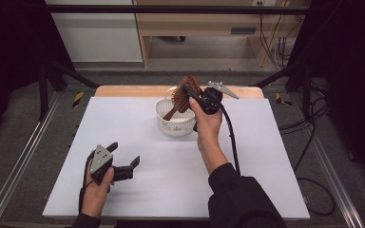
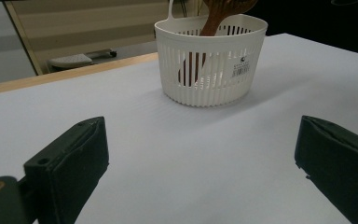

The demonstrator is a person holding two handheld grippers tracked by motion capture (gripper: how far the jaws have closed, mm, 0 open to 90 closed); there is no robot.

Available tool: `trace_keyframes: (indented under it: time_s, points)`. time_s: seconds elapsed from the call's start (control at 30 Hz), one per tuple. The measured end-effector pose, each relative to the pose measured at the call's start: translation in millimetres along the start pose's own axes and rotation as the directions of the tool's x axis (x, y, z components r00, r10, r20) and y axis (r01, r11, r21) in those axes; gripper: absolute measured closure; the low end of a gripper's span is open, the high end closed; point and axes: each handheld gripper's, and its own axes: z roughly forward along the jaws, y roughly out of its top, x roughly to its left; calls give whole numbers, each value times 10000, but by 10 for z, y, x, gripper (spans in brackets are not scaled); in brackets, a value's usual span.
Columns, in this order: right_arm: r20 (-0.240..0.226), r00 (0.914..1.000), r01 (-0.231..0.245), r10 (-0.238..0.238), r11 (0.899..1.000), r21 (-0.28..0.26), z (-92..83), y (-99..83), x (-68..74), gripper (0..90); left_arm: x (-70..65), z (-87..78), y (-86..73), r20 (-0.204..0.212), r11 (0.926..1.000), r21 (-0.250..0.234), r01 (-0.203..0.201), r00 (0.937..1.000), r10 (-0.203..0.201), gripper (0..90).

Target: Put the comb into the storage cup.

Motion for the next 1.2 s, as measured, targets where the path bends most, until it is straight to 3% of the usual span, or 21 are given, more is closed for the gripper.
trace_keyframes:
  time_s: [0.43,0.6,1.2]
  points:
    - [31,10000,-30,30,10000,25,25,-60,-35,510,5,-15,7,-53,9999,-136,8,10000,-9,30]
    - [35,9995,-322,322,9995,-58,38,-91,-62,510,17,-29,10,-134,9997,-230,56,9999,-59,30]
    - [-4,9992,-406,406,9992,-12,76,-162,-71,510,12,-18,6,-27,9999,-150,54,10000,-55,30]
